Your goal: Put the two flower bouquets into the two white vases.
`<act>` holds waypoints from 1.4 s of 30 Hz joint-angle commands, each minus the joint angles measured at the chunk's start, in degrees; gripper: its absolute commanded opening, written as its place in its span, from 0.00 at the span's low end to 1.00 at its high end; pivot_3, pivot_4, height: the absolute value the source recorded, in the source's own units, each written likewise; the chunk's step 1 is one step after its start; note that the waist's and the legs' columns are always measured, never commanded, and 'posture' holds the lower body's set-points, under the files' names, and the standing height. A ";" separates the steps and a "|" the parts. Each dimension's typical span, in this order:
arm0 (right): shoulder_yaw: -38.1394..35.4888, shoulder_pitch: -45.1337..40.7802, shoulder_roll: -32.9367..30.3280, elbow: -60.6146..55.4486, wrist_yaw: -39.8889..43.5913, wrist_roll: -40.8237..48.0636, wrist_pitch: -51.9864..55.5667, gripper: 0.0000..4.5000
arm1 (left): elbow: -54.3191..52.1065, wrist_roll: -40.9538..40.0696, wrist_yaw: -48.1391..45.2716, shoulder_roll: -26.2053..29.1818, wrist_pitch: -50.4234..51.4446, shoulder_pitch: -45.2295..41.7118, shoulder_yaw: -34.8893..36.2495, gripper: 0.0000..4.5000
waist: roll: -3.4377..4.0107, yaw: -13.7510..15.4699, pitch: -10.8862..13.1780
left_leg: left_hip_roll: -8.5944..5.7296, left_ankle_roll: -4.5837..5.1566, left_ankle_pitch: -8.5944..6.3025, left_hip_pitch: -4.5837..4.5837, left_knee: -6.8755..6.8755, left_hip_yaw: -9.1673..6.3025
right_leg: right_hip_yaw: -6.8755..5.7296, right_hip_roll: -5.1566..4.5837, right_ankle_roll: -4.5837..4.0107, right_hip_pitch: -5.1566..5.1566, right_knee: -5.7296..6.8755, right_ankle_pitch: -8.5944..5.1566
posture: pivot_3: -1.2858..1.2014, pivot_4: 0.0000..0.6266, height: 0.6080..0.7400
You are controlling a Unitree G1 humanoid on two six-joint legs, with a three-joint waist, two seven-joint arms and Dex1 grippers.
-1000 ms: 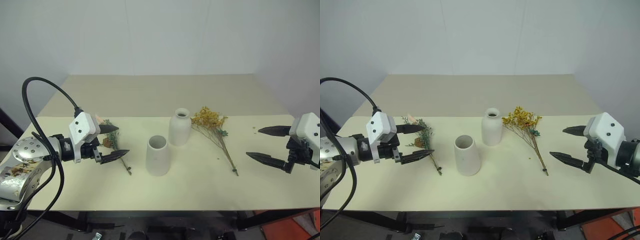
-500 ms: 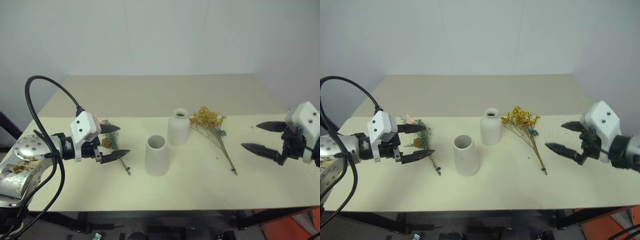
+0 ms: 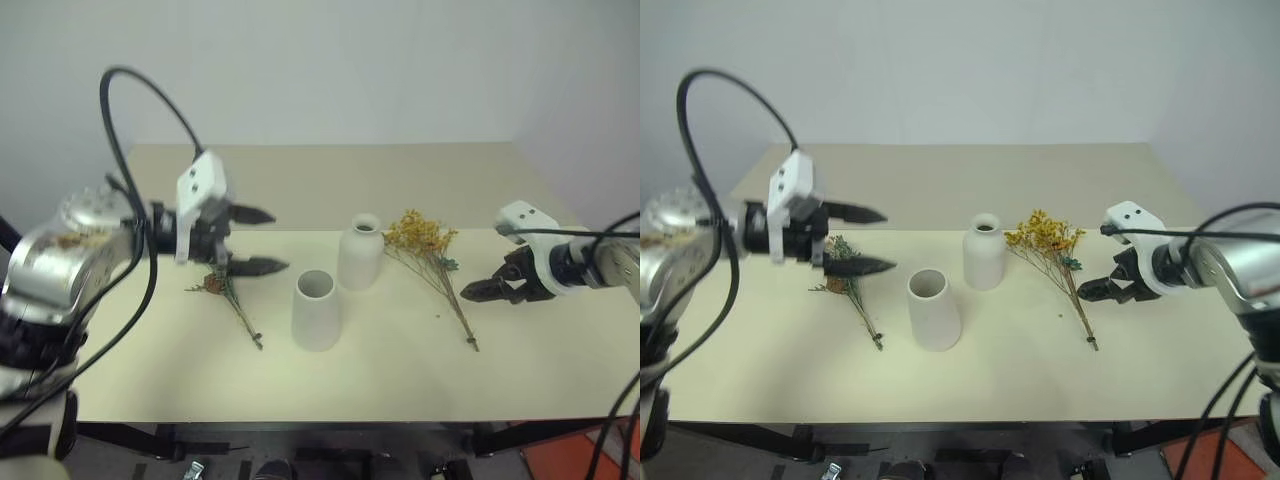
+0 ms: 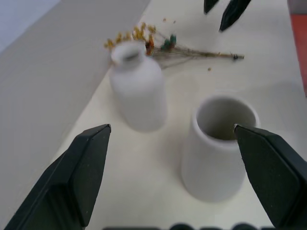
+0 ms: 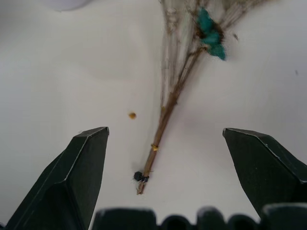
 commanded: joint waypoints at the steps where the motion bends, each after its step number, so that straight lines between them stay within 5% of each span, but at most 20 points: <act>1: 4.62 -4.83 2.14 6.86 2.69 -3.37 0.21 0.99 | 4.75 1.89 -3.84 -2.68 1.20 -6.51 -4.33 1.00 | 0.00 -0.38 0.00 | 0.00 0.01 0.00 -0.01 0.00 -0.01 | 0.00 0.00 0.00 -0.03 0.01 0.00 | 0.52 0.24 1.00; 9: 14.14 -9.52 7.49 16.60 6.81 -10.10 -2.73 0.99 | 11.57 7.22 -9.02 -8.48 -0.79 -14.43 -10.69 1.00 | 0.00 -1.53 0.01 | 0.00 -0.01 0.01 -0.09 -0.01 -0.01 | 0.06 0.01 -0.01 -0.27 0.19 0.01 | 0.52 0.24 1.00; 21: 16.49 -8.84 13.58 21.04 8.21 -16.69 -6.45 0.99 | 12.00 10.18 -10.78 -10.74 -1.66 -14.41 -10.57 1.00 | 0.01 -1.39 0.01 | -0.03 -0.05 0.04 -0.12 0.04 -0.02 | 0.13 0.01 -0.02 -0.39 0.30 0.02 | 0.52 0.24 1.00; 26: 16.07 -8.61 16.30 23.64 7.98 -18.70 -7.97 0.74 | 11.24 10.65 -10.36 -10.49 -1.43 -13.87 -10.04 1.00 | 0.01 -1.43 0.00 | -0.04 -0.06 0.04 -0.12 0.05 0.00 | 0.20 0.01 -0.03 -0.45 0.37 0.02 | 0.52 0.24 1.00; 36: 13.53 -9.03 18.64 26.53 8.69 -20.91 -7.77 0.01 | 8.60 10.63 -9.91 -8.89 -0.28 -12.14 -9.01 1.00 | 0.01 -1.53 0.00 | -0.04 -0.06 0.04 -0.07 0.15 0.11 | 0.30 0.01 -0.03 -0.56 0.74 0.02 | 0.52 0.24 1.00; 42: -2.10 -14.47 21.75 36.56 1.45 -19.20 -1.33 0.01 | 8.44 10.67 -9.95 -8.11 -0.17 -11.67 -8.48 1.00 | 0.01 -1.56 0.00 | -0.05 -0.06 0.05 -0.08 0.21 0.27 | 0.53 0.01 -0.04 -0.72 0.90 0.03 | 0.52 0.24 1.00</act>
